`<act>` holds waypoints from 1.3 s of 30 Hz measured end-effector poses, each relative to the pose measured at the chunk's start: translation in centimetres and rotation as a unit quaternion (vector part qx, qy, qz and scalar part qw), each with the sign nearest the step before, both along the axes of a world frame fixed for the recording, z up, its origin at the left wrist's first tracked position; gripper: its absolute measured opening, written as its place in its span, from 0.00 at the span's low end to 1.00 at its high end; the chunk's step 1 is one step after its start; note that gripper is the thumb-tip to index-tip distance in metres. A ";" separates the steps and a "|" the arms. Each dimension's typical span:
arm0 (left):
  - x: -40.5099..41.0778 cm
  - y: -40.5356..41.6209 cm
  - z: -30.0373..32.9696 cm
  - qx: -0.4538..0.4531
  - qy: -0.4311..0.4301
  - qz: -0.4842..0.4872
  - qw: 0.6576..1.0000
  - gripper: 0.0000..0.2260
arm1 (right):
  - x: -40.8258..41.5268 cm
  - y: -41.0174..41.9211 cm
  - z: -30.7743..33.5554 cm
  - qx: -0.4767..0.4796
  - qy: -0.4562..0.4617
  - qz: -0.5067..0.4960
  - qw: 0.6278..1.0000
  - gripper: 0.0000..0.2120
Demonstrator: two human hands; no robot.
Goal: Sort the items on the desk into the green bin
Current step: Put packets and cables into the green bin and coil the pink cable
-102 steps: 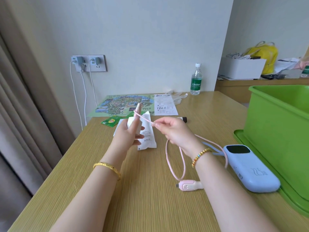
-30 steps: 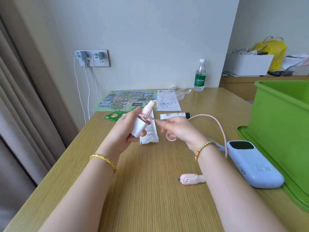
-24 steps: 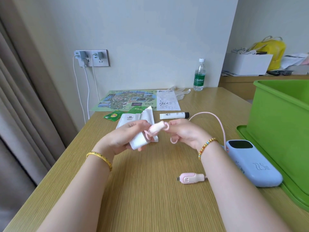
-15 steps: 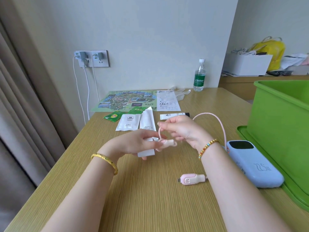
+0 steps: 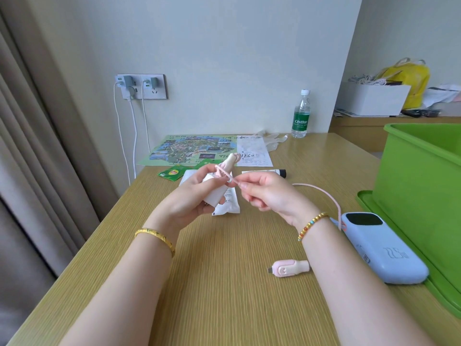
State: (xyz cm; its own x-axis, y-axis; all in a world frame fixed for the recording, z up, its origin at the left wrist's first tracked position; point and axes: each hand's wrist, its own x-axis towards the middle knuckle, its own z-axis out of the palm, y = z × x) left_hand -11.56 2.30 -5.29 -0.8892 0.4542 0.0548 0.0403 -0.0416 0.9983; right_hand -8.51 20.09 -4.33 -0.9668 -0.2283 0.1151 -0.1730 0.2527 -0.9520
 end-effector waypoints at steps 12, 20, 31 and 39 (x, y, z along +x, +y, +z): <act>-0.8 0.9 -0.1 0.000 -0.026 0.133 0.991 0.10 | -0.6 -0.6 -0.8 0.130 0.008 -0.050 0.990 0.10; 0.1 0.2 0.4 -0.086 0.028 -0.072 0.993 0.06 | -1.1 1.1 -1.3 -0.018 -0.102 -0.080 0.991 0.13; 1.1 1.6 0.0 -0.323 0.106 -0.019 0.940 0.08 | -1.0 0.5 -0.8 0.010 0.013 -0.119 0.993 0.12; -0.3 1.5 -0.8 -0.103 0.012 0.147 0.984 0.11 | -0.6 -1.0 -0.7 0.092 0.092 -0.044 0.990 0.14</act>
